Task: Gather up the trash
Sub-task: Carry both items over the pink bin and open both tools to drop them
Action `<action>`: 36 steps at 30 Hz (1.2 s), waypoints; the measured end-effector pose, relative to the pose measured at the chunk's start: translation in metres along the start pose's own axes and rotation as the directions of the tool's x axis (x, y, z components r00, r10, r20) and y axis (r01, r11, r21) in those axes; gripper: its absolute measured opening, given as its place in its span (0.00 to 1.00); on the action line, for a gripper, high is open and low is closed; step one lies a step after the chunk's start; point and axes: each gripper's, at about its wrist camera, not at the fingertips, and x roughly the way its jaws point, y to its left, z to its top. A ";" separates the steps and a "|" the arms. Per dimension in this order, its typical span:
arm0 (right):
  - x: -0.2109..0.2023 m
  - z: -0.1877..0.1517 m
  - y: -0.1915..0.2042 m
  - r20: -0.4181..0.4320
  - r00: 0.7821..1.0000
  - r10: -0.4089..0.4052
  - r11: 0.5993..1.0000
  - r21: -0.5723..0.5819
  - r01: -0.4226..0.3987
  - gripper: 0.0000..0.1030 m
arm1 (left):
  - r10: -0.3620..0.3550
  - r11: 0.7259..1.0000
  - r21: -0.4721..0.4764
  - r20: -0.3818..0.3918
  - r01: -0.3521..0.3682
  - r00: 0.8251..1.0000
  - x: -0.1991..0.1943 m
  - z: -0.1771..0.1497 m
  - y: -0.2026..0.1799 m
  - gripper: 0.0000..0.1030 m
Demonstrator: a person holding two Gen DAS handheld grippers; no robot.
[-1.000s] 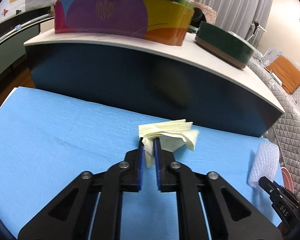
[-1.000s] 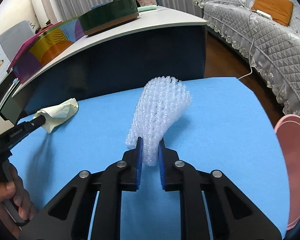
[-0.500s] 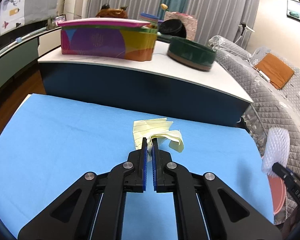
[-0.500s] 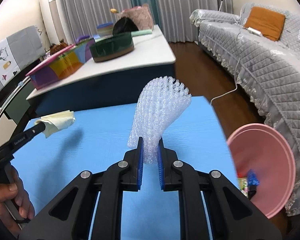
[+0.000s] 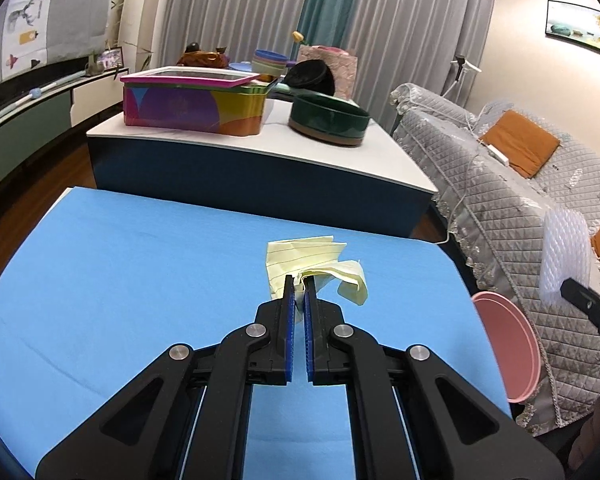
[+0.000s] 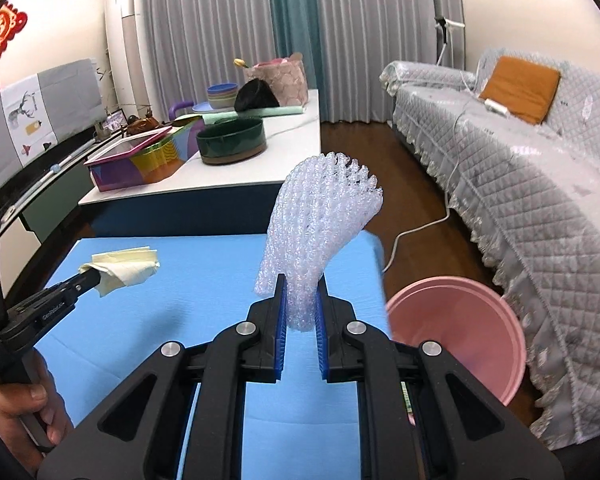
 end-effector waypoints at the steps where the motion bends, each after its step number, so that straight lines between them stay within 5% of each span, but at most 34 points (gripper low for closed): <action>1: -0.003 0.001 -0.005 -0.003 1.000 -0.003 1.000 0.001 0.003 0.13 | -0.007 1.000 0.007 0.004 0.007 1.000 -0.003 -0.003 -0.005 0.04; 11: -0.005 -0.034 -0.045 -0.035 0.998 -0.044 0.998 0.033 0.045 0.13 | -0.043 0.995 0.090 0.012 0.042 0.999 -0.012 -0.018 -0.037 0.04; 36: -0.010 -0.049 -0.140 -0.042 0.987 -0.153 0.973 0.169 0.158 0.13 | -0.129 0.967 0.211 -0.064 0.140 0.990 0.022 -0.034 -0.141 0.04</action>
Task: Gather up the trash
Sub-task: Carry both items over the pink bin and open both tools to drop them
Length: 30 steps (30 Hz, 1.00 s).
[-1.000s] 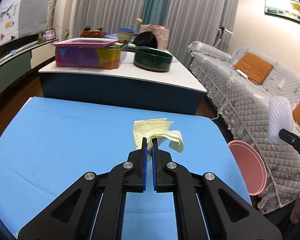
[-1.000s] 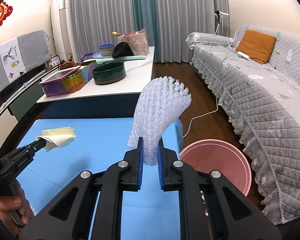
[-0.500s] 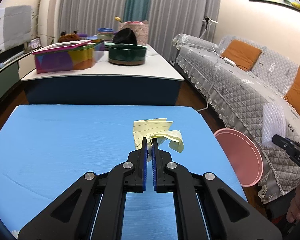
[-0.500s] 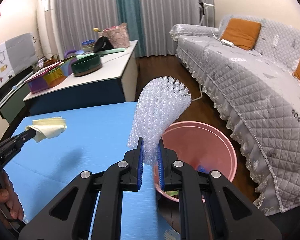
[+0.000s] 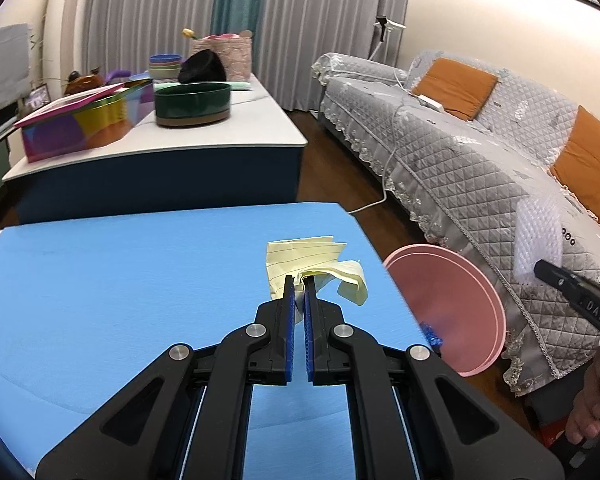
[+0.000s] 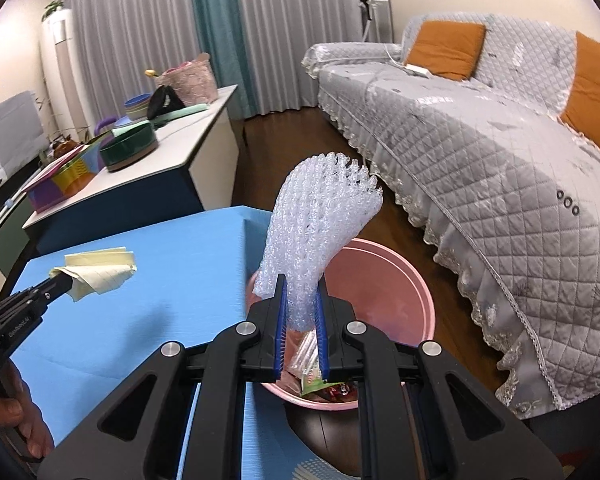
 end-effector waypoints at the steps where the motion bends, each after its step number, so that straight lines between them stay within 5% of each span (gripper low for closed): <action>1: 0.002 0.000 -0.003 -0.003 1.000 -0.003 1.000 0.008 0.003 0.13 | -0.003 1.000 0.001 -0.001 0.003 1.000 0.001 0.001 -0.003 0.04; 30: 0.046 0.006 -0.036 -0.066 0.998 -0.023 0.995 0.097 0.029 0.13 | -0.101 0.990 0.089 -0.049 0.105 0.994 0.064 0.033 -0.095 0.04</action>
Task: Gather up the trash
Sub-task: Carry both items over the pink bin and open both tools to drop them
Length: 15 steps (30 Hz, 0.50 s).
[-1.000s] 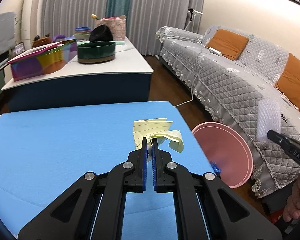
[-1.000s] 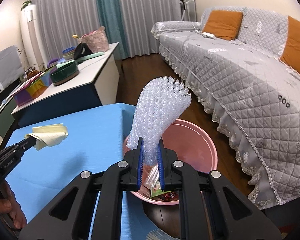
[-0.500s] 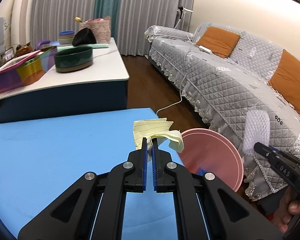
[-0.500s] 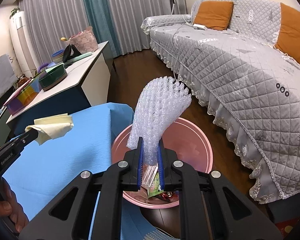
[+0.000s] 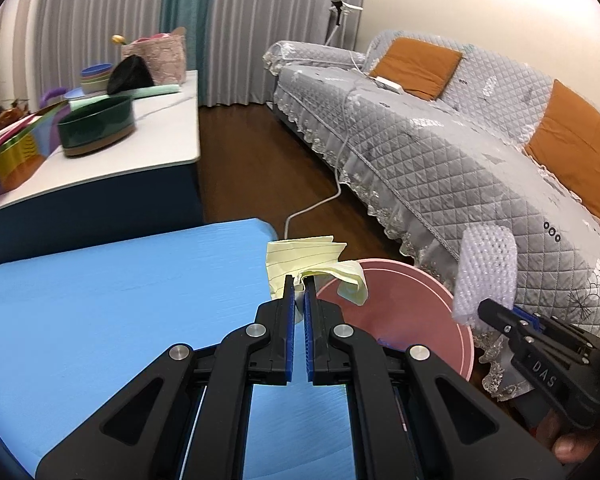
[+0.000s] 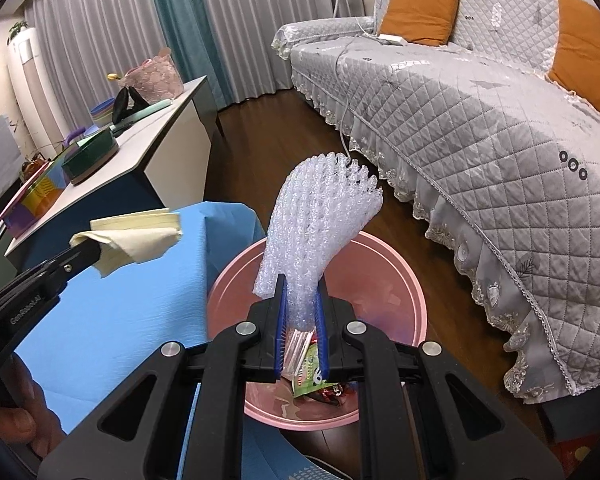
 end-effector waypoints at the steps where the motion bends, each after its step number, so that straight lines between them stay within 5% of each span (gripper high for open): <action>1: 0.002 0.000 -0.001 -0.004 1.000 -0.003 1.000 0.003 0.003 0.13 | -0.005 1.000 0.006 -0.003 0.005 1.000 0.003 0.000 -0.004 0.04; 11: 0.010 -0.002 -0.009 -0.024 0.999 -0.025 1.000 0.011 0.025 0.13 | -0.048 0.998 0.028 -0.027 0.049 0.998 0.022 0.005 -0.024 0.04; 14: 0.011 -0.002 -0.009 -0.025 0.998 -0.052 0.999 0.006 0.052 0.25 | -0.077 0.997 0.025 -0.041 0.078 0.996 0.026 0.006 -0.027 0.07; 15: 0.011 -0.003 -0.009 -0.024 0.997 -0.067 0.998 0.005 0.067 0.32 | -0.082 0.996 0.025 -0.043 0.083 0.996 0.025 0.007 -0.027 0.16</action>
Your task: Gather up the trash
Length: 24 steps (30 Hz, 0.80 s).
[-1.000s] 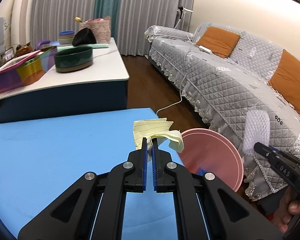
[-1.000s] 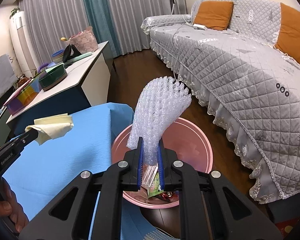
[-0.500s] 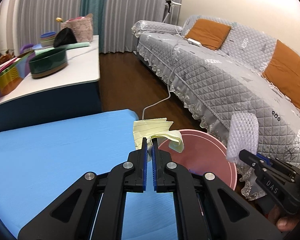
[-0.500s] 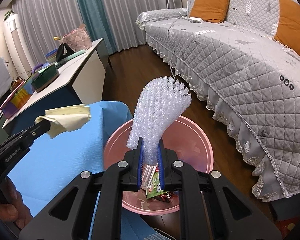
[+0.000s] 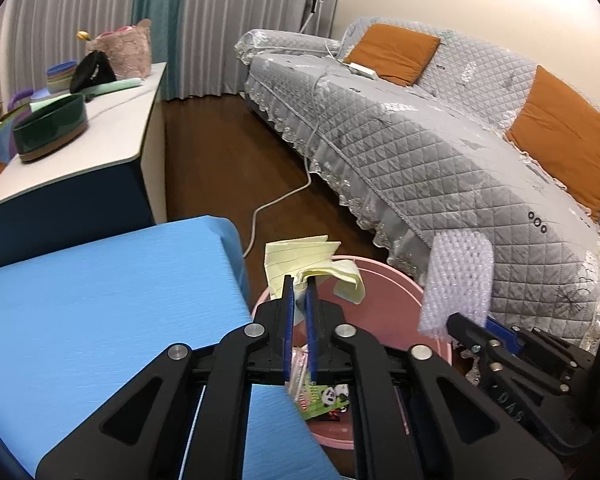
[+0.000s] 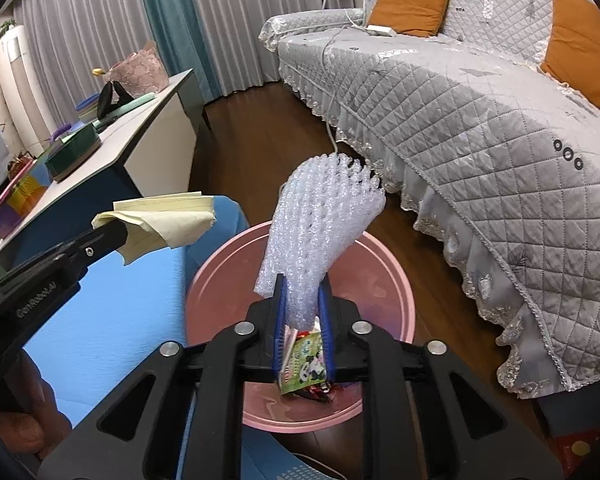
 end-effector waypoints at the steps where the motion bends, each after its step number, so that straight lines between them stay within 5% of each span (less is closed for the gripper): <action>1: 0.000 0.000 -0.001 0.004 1.000 -0.008 1.000 0.001 0.008 0.48 | -0.002 1.000 -0.001 0.002 0.002 1.000 -0.001 0.000 0.000 0.22; 3: -0.001 0.000 -0.001 0.010 1.000 -0.018 1.000 0.002 0.018 0.54 | -0.005 1.000 -0.003 0.012 0.005 1.000 -0.005 0.000 0.002 0.32; 14: -0.022 0.002 0.013 0.071 0.997 -0.034 0.998 -0.047 0.037 0.67 | 0.025 1.000 -0.017 0.047 -0.024 0.999 -0.051 -0.004 0.022 0.33; 18: -0.045 -0.002 0.026 0.117 0.993 -0.017 0.997 -0.072 0.025 0.71 | 0.049 0.999 -0.026 0.079 -0.047 0.996 -0.083 -0.011 0.035 0.48; 24: -0.083 -0.012 0.054 0.193 0.981 0.012 0.991 -0.135 0.015 0.80 | 0.075 0.997 -0.045 0.118 -0.070 0.990 -0.127 -0.025 0.051 0.54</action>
